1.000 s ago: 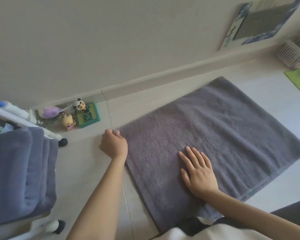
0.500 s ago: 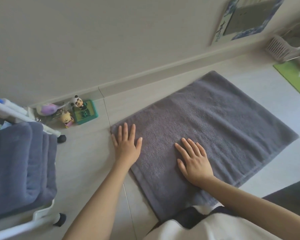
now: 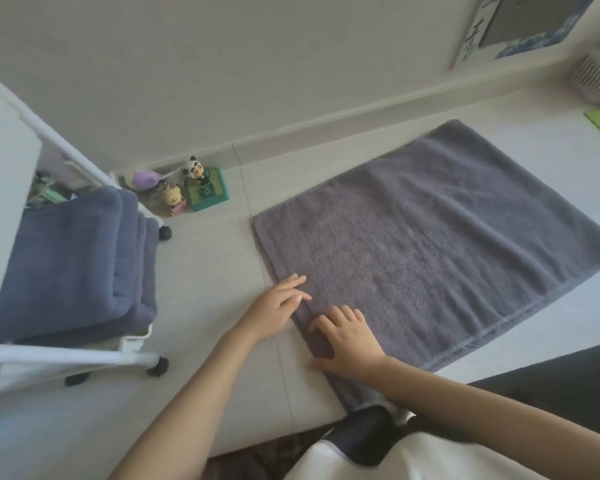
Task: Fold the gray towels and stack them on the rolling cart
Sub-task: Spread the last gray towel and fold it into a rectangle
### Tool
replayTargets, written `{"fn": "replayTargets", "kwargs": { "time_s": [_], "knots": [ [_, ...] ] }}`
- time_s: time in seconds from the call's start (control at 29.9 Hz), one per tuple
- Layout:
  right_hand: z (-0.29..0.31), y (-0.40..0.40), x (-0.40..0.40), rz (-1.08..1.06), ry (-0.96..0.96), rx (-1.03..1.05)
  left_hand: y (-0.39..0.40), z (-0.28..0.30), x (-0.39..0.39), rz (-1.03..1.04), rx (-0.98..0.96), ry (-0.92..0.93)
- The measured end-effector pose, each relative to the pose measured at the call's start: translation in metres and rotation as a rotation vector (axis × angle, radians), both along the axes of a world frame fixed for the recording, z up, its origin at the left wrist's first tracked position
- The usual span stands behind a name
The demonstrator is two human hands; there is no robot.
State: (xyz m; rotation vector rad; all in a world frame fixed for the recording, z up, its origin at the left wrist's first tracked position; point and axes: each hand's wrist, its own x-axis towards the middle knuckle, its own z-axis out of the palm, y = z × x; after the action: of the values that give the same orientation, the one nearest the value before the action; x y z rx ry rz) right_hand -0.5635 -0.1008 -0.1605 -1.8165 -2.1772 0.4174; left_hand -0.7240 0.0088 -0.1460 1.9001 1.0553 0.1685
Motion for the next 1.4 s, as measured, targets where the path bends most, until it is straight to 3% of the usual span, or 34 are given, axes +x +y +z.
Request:
{"fn": "replayTargets", "kwargs": {
  "time_s": [0.17, 0.37, 0.4, 0.5, 0.6, 0.7, 0.9, 1.04, 1.2, 1.27, 1.4],
  "knots": [
    [0.003, 0.002, 0.000, -0.046, 0.092, 0.022, -0.004, 0.010, 0.002, 0.021, -0.132, -0.004],
    [0.014, 0.004, 0.002, -0.185, 0.387, -0.148, 0.001, 0.017, -0.001, -0.081, -0.271, 0.062],
    [0.020, 0.005, 0.006, -0.221, 0.455, -0.190, 0.001, 0.018, 0.000, -0.156, -0.242, 0.123],
    [0.035, 0.005, 0.023, -0.337, 0.678, -0.384, -0.004, 0.015, 0.000, -0.326, 0.087, 0.384],
    [0.049, 0.005, 0.045, -0.411, 0.850, -0.516, -0.011, 0.019, 0.013, -0.234, 0.295, 0.398],
    [0.066, -0.004, 0.075, -0.469, 1.086, -0.614, -0.010, 0.025, 0.035, -0.233, 0.383, 0.358],
    [0.092, -0.035, 0.151, -0.485, 1.259, -0.718, 0.008, 0.044, 0.065, -0.370, 0.400, 0.444],
    [0.101, -0.067, 0.202, -0.543, 1.201, -0.757, 0.007, 0.082, 0.097, -0.465, 0.015, 0.387],
    [0.107, -0.094, 0.245, -0.608, 1.182, -0.813, 0.007, 0.110, 0.147, -0.663, -0.117, 0.480],
    [0.114, -0.095, 0.259, -0.636, 1.056, -0.759, 0.014, 0.116, 0.173, -0.669, -0.090, 0.495],
    [0.115, -0.069, 0.291, -0.732, 0.660, -0.570, 0.038, 0.117, 0.228, -0.596, 0.207, 0.503]
  ]
}}
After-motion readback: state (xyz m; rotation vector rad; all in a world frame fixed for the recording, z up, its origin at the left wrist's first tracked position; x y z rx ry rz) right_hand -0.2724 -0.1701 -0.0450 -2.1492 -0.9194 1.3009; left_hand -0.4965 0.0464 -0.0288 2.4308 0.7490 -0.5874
